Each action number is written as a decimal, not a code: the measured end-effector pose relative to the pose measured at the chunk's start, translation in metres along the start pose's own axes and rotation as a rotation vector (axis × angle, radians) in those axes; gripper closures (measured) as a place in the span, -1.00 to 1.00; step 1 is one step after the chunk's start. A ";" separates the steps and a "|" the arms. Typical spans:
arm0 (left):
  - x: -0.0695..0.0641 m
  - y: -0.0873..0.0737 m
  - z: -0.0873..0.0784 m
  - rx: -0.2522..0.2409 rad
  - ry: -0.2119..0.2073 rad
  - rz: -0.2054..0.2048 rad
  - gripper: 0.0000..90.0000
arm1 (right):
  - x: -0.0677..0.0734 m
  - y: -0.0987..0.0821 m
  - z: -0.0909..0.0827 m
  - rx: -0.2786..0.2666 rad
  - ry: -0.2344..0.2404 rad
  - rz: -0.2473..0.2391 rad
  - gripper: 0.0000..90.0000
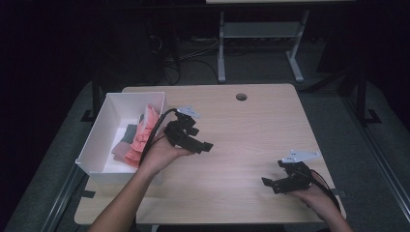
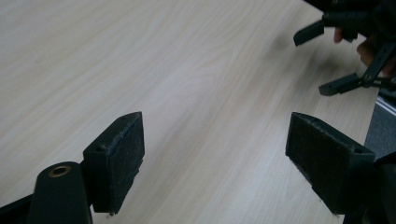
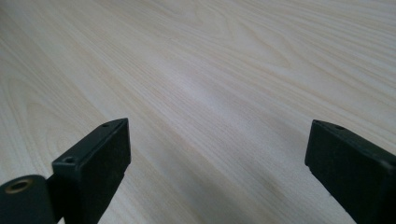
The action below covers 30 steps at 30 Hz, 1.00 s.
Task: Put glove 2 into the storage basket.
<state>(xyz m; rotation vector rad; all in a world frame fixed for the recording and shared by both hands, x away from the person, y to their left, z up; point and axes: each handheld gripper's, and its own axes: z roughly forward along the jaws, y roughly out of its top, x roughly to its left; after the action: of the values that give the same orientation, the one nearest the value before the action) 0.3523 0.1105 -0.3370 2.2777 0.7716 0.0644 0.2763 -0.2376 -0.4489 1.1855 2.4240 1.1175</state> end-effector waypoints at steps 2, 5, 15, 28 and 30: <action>-0.005 -0.003 0.009 0.015 -0.009 0.013 -0.57 | 0.000 0.000 0.000 -0.004 -0.001 -0.004 -0.85; -0.012 -0.009 0.023 0.028 -0.022 0.021 -0.57 | 0.001 0.000 0.000 -0.007 0.000 0.000 -0.85; -0.028 -0.032 0.053 0.032 -0.029 0.052 -0.57 | 0.003 0.000 0.000 -0.001 0.003 -0.003 -0.85; -0.026 -0.063 0.082 0.087 -0.005 0.101 -0.58 | 0.003 -0.001 0.003 0.011 0.001 -0.017 -0.85; -0.026 -0.066 0.084 0.086 -0.009 0.094 -0.58 | 0.003 -0.001 0.004 0.016 0.001 -0.017 -0.85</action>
<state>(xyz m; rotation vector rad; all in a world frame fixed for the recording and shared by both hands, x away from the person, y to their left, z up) 0.3186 0.0815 -0.4374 2.3942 0.6739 0.0657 0.2758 -0.2341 -0.4521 1.1669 2.4431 1.0961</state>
